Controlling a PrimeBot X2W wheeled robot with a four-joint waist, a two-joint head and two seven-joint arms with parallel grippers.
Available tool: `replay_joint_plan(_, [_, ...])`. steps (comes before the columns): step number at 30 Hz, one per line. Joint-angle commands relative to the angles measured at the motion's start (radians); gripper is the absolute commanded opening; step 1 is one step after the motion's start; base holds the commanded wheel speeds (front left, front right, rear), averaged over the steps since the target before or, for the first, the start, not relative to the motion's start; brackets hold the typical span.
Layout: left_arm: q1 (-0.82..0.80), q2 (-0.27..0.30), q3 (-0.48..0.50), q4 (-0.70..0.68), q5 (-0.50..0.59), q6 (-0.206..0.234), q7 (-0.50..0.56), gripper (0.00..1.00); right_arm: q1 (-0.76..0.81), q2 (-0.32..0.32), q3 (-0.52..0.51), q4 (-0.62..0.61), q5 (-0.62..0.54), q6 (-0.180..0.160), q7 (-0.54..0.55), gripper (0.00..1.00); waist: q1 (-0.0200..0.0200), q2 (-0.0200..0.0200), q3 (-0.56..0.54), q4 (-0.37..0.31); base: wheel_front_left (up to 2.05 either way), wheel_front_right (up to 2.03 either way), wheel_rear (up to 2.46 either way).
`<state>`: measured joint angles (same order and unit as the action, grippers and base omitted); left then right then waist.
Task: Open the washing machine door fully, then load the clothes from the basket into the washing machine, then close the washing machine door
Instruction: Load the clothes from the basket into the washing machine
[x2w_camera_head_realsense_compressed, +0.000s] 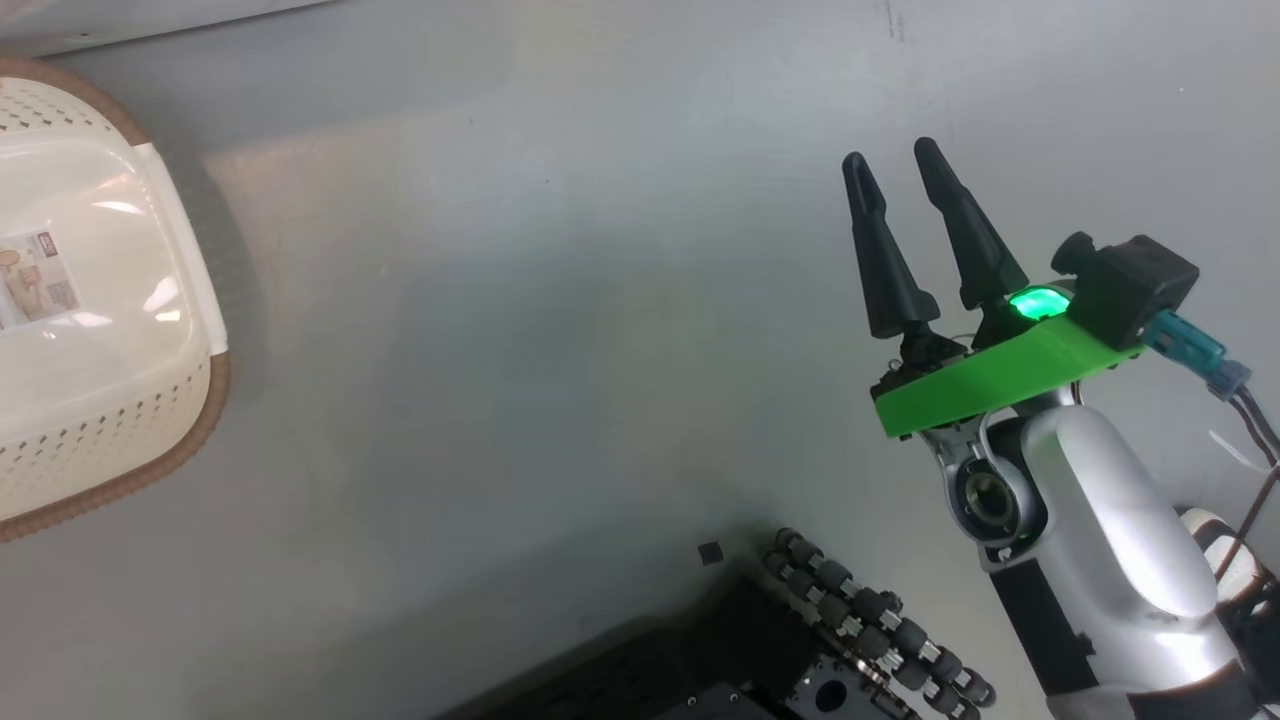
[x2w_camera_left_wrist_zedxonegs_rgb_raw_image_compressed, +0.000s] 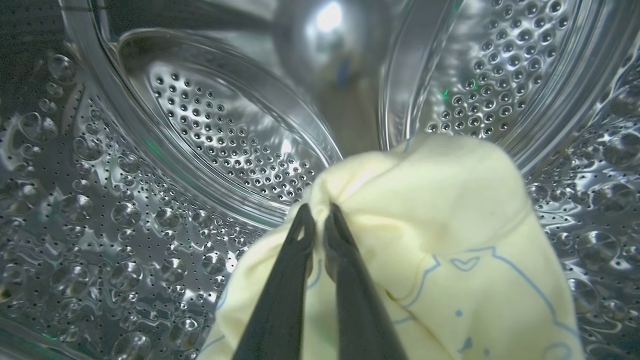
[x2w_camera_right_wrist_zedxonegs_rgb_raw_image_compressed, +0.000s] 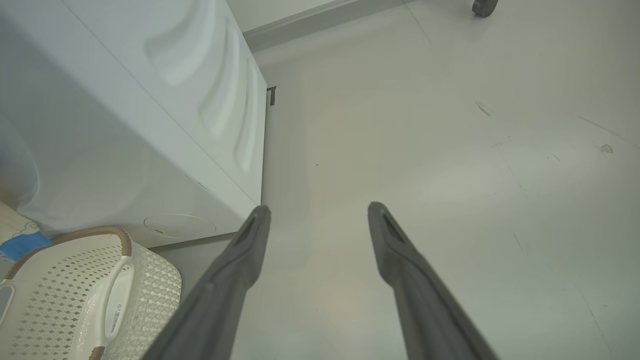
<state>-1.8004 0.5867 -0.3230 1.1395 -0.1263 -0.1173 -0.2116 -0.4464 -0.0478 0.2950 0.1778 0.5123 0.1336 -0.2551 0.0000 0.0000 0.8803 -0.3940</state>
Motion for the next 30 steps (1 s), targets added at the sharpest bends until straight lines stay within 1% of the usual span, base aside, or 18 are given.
replay_joint_plan(1, [-0.042, 0.034, -0.004, -0.019, 0.006, 0.011, -0.016, 1.00, 0.022, -0.002, 0.013, -0.019, 0.009, -0.003, -0.007, 1.00, 0.0000, 0.0000, -0.002, 0.001, 0.00, 0.00, 0.00])
replay_joint_plan(9, [-0.040, 0.028, -0.034, 0.029, 0.007, 0.001, -0.034, 1.00, 0.012, -0.002, -0.011, -0.014, 0.000, -0.003, -0.007, 1.00, 0.0000, 0.0000, -0.017, 0.012, 0.00, 0.00, 0.00])
replay_joint_plan(14, [-0.010, 0.012, -0.038, 0.042, -0.013, -0.004, -0.044, 1.00, 0.016, -0.002, -0.025, -0.010, -0.023, -0.003, -0.007, 1.00, 0.0000, 0.0000, -0.038, 0.031, 0.00, 0.00, 0.00])
replay_joint_plan(19, [0.041, -0.013, -0.039, 0.037, -0.047, -0.010, -0.048, 1.00, 0.022, -0.002, -0.060, -0.005, -0.053, -0.003, -0.007, 1.00, 0.0000, 0.0000, -0.069, 0.060, 0.00, 0.00, 0.00])
replay_joint_plan(22, [0.094, -0.026, -0.036, 0.010, -0.072, -0.011, -0.049, 1.00, 0.027, -0.002, -0.077, -0.006, -0.070, -0.003, -0.007, 1.00, 0.0000, 0.0000, -0.093, 0.081, 0.00, 0.00, 0.00])
replay_joint_plan(25, [0.170, -0.027, -0.050, -0.048, -0.077, -0.012, -0.050, 1.00, 0.034, -0.002, -0.089, -0.007, -0.087, -0.003, -0.007, 1.00, 0.0000, 0.0000, -0.118, 0.103, 0.00, 0.00, 0.00])
replay_joint_plan(30, [0.294, -0.033, -0.032, -0.138, -0.116, -0.013, -0.050, 1.00, 0.050, -0.002, -0.112, -0.005, -0.124, -0.003, -0.007, 1.00, 0.0000, 0.0000, -0.161, 0.139, 0.00, 0.00, 0.00])
